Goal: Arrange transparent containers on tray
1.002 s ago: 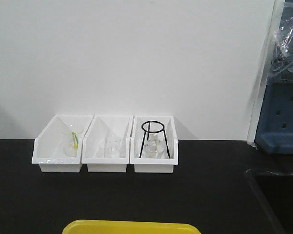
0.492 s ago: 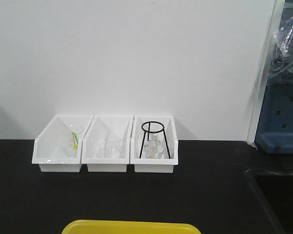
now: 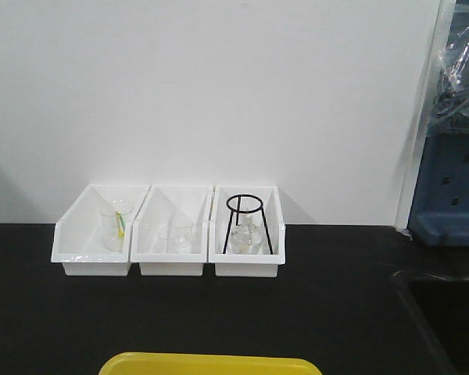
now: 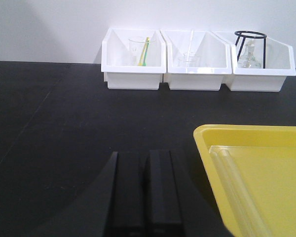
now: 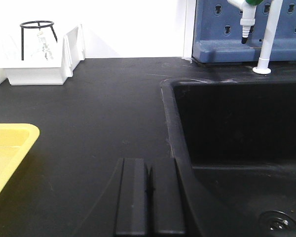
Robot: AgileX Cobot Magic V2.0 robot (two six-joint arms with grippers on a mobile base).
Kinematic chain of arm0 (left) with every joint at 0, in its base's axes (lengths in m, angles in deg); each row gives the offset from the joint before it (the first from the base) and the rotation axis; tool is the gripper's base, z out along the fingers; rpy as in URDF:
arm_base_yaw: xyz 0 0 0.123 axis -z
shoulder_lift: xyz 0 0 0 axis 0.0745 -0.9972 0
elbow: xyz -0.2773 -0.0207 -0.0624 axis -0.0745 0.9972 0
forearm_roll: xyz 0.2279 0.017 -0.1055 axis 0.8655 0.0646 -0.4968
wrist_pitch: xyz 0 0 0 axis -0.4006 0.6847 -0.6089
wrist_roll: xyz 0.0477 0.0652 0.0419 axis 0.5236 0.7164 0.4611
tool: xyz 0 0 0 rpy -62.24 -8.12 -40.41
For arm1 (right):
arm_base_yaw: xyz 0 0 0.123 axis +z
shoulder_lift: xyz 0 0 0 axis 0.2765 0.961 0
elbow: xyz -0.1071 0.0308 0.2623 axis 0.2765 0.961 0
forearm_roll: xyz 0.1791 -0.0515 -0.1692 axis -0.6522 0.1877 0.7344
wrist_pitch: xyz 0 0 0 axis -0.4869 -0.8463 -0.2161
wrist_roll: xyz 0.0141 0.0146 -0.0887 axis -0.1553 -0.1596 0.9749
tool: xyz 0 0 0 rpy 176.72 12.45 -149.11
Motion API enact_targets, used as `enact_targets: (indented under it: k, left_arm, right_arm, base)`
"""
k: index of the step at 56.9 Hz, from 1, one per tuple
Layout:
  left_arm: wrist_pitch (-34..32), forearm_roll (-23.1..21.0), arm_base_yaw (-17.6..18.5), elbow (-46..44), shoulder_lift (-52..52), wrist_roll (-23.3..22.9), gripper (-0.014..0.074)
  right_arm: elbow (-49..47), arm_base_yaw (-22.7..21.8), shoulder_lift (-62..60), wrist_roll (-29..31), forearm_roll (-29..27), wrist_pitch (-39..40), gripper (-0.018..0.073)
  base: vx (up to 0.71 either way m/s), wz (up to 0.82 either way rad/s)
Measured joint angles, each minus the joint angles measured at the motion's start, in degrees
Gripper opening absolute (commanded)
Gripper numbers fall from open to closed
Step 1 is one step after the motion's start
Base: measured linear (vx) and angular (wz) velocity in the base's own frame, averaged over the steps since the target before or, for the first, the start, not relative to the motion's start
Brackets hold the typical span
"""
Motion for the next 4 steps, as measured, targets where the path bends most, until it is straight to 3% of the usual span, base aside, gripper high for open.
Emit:
enact_targets:
  k: [4]
  left_arm:
    - [0.0,0.0,0.0,0.0,0.0,0.0,-0.0006]
  right_arm:
    - [0.0,0.0,0.0,0.0,0.0,0.0,-0.0011]
  base:
    - [0.0,0.0]
